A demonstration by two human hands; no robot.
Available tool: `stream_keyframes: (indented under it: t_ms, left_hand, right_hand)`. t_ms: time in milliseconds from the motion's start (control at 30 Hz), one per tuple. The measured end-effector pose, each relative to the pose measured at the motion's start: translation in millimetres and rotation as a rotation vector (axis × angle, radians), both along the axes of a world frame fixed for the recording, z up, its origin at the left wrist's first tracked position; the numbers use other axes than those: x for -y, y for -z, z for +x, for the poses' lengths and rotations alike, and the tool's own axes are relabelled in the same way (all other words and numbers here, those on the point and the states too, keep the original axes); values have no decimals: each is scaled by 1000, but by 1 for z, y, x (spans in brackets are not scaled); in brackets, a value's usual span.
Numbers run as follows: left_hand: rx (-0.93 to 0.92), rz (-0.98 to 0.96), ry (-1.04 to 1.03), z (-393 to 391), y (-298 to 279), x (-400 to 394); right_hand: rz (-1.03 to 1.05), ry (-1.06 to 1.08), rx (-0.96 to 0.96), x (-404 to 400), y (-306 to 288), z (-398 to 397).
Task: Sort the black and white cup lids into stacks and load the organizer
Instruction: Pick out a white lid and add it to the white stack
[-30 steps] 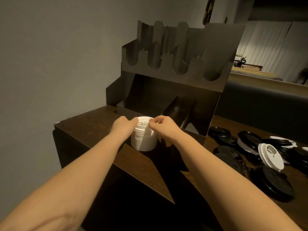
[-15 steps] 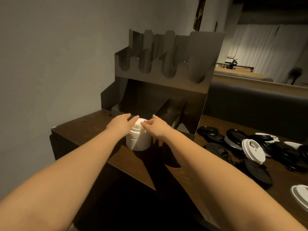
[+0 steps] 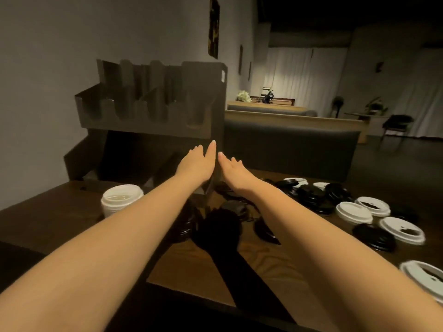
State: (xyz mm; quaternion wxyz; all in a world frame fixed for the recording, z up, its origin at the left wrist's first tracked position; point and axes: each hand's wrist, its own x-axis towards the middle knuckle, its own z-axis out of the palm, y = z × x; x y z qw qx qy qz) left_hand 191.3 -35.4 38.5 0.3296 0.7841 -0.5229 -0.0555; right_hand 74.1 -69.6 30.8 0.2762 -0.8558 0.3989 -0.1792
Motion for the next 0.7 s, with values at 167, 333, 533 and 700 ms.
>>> stream_keyframes:
  t_ms: [167, 333, 533, 700]
  left_hand:
    - [-83, 20, 197, -118, 11, 43]
    - [-155, 93, 312, -209, 35, 68]
    - [-164, 144, 330, -248, 39, 87]
    - [-222, 180, 361, -269, 70, 93]
  right_hand:
    - [-4, 286, -73, 36, 5, -132]
    - [-2, 461, -130, 62, 27, -231]
    - [32, 474, -120, 54, 30, -284]
    - [91, 634, -160, 59, 72, -312]
